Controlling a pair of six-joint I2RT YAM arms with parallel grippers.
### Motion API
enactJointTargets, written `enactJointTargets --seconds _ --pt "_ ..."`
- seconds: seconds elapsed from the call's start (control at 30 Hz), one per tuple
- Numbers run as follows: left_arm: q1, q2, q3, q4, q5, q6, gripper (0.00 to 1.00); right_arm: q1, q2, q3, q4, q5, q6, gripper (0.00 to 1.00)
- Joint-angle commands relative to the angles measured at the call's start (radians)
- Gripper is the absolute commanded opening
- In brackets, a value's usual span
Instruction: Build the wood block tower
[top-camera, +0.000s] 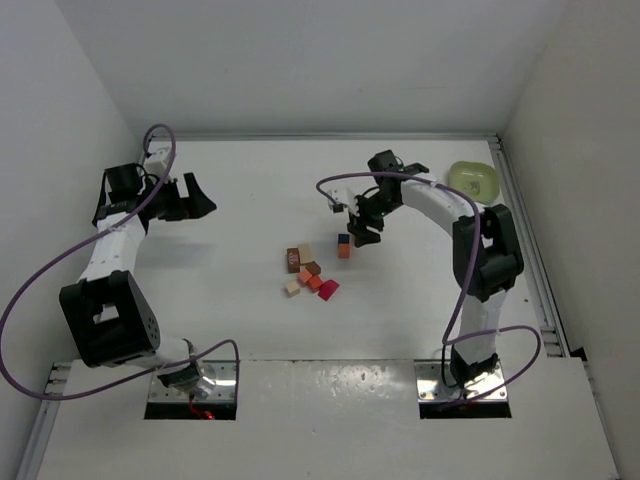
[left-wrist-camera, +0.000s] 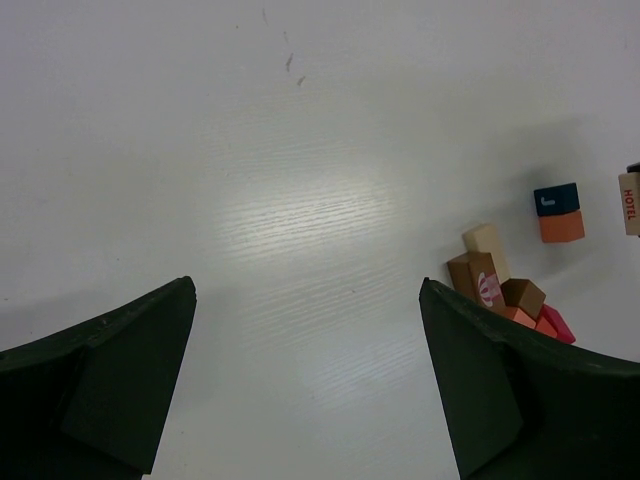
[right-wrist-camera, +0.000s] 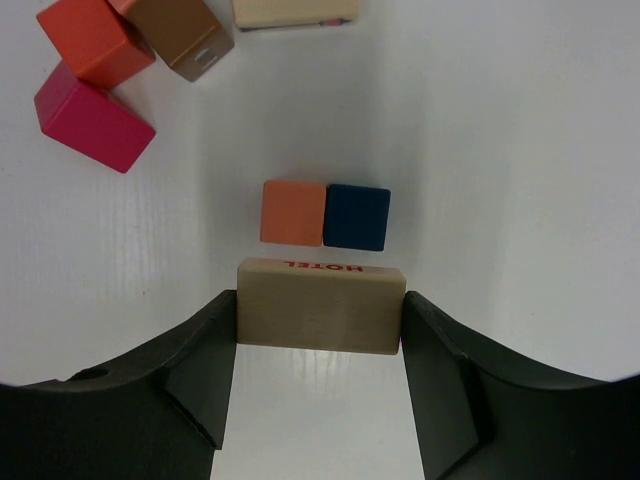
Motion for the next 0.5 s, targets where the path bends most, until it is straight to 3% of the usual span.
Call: enactJointTargets --seconds 0.0,0.47 --pt "-0.013 -0.008 0.02 0.037 -0.019 -0.007 1.0 0.012 0.014 0.011 0.008 0.002 -0.026 0.52" --pt "-0.013 0.02 0.03 0.046 -0.028 -0.007 1.0 0.057 0.059 0.019 0.068 0.014 0.017 0.55"
